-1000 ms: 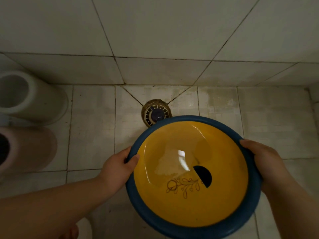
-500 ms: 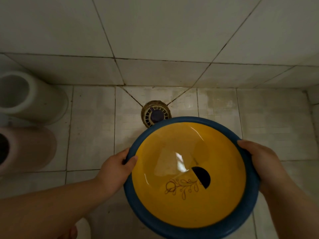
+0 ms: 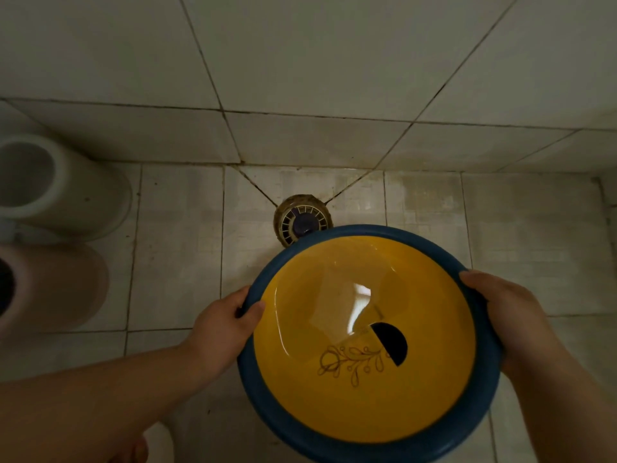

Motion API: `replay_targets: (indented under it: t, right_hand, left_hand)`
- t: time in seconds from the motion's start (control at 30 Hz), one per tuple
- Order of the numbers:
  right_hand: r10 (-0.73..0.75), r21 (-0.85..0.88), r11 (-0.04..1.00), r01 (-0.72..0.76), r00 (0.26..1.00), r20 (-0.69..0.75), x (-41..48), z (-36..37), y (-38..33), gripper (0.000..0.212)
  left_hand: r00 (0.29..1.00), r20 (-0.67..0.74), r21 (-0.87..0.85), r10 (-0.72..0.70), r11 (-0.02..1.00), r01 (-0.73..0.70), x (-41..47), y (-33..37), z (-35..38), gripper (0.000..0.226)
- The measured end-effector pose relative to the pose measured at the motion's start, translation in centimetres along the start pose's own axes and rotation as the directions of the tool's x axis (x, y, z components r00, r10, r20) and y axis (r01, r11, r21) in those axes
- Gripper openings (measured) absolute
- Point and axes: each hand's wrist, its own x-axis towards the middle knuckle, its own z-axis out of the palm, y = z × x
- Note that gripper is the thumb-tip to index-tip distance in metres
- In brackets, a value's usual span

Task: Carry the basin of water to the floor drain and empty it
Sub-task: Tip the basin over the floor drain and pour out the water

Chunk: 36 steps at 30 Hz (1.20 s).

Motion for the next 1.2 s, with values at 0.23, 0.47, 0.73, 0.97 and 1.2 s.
replay_targets:
  t: [0.23,0.47,0.73,0.97,1.2]
  right_hand:
    - [-0.003,-0.011,1.0,0.003,1.0,-0.004,0.21,0.18,0.0,0.011]
    - [0.005,0.0,1.0,-0.005,1.0,0.002,0.31,0.45,-0.11,0.011]
    - [0.001,-0.002,1.0,-0.001,1.0,0.003,0.19,0.47,-0.39,0.014]
    - [-0.004,-0.009,1.0,0.004,1.0,0.005,0.11,0.5,-0.62,0.013]
    - [0.0,-0.002,1.0,0.0,1.0,0.007,0.23,0.57,-0.68,0.01]
  left_hand:
    - [1.0,0.001,-0.033,-0.007,0.999,0.007,0.03,0.06,-0.05,0.021]
    - [1.0,-0.003,-0.073,-0.007,0.997,0.007,0.1,0.06,-0.13,0.024]
    - [1.0,-0.021,-0.069,0.0,0.998,-0.002,0.28,0.17,0.08,0.023]
    - [1.0,-0.002,-0.032,0.012,0.999,-0.012,0.37,-0.15,0.07,0.019]
    - [1.0,-0.004,-0.054,0.013,0.998,-0.013,0.44,-0.06,0.05,0.022]
